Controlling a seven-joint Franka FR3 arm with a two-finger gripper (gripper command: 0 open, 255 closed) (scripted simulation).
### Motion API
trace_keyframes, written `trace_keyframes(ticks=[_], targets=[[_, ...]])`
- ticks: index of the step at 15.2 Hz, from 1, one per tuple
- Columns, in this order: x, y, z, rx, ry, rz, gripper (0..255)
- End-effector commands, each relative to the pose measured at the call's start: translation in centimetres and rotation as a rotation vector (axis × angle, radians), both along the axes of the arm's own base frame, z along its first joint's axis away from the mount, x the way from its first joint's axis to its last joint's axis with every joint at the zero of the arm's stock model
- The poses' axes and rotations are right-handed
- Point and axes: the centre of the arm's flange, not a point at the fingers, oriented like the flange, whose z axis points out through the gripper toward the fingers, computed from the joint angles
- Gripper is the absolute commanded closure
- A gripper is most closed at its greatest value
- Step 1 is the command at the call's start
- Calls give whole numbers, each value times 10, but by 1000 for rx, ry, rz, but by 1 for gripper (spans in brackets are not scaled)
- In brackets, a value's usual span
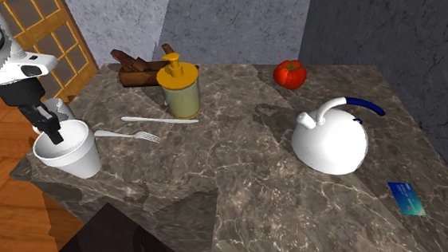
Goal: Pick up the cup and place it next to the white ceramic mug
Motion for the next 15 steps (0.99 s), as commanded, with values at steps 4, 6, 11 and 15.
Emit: trace_keyframes(ticks=[4,6,11,15], targets=[[0,0,0,0,0,0,0],[0,0,0,0,0,0,0],[6,6,49,0,0,0,0],[6,6,49,0,0,0,0]])
